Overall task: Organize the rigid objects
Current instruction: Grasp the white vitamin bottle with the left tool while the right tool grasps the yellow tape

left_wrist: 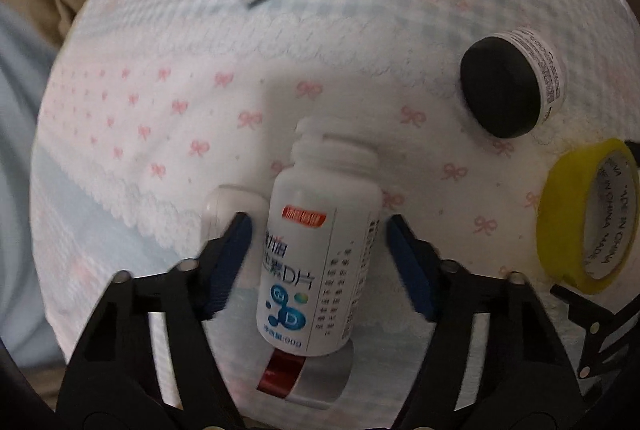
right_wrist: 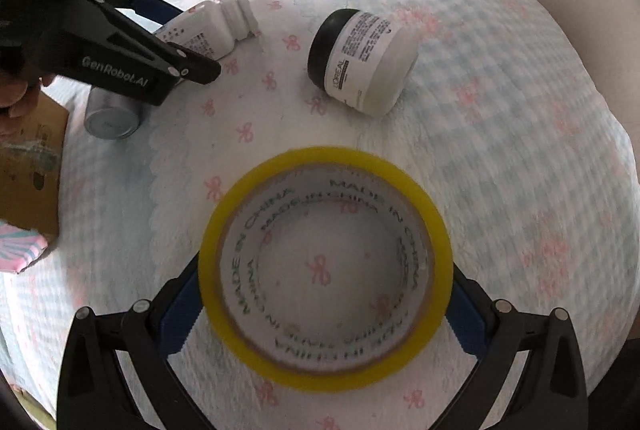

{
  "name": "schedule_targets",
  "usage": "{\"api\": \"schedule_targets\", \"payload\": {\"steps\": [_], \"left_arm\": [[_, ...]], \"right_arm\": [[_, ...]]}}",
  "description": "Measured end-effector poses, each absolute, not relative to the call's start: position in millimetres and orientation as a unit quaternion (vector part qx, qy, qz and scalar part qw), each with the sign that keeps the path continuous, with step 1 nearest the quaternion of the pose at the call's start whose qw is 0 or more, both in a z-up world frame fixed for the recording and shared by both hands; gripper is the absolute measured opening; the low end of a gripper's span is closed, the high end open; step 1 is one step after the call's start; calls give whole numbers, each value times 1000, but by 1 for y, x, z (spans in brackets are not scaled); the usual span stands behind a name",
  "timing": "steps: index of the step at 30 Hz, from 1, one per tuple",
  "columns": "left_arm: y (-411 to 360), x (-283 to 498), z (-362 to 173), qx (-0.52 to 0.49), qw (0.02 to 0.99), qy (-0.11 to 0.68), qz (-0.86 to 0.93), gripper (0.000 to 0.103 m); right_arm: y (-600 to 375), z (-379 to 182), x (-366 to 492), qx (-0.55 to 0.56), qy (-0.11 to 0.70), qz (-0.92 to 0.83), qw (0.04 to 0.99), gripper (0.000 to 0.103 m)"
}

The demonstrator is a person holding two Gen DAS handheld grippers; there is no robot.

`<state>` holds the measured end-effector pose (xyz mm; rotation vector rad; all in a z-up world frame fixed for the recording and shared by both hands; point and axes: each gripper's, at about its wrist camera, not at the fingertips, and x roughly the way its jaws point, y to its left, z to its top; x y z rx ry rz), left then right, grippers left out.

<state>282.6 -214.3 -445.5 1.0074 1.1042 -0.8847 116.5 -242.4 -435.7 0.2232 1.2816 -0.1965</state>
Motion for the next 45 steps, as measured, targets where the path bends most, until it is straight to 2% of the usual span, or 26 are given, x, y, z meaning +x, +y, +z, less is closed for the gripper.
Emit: {"api": "schedule_targets", "payload": {"steps": [1,4,11,23,34,45], "left_arm": [[-216,281,-446,446,644,484,-391,50],[-218,277,-448,460,639,479,-388,49],[-218,280,-445,456,633,487,-393,49],[-207,302,-400,369,674,528,-361,47],[-171,287,-322,257,738,540,-311,47],[-74,254,-189,139,820,512,-216,47]], "right_arm": [[-242,-437,120,104,597,-91,790,103],[-242,-438,130,101,601,-97,787,99],[-243,-439,129,101,601,-87,788,98],[-263,-407,136,97,587,-89,799,98],[-269,-326,128,82,548,-70,829,98],[-229,-197,155,29,509,21,860,98]]}}
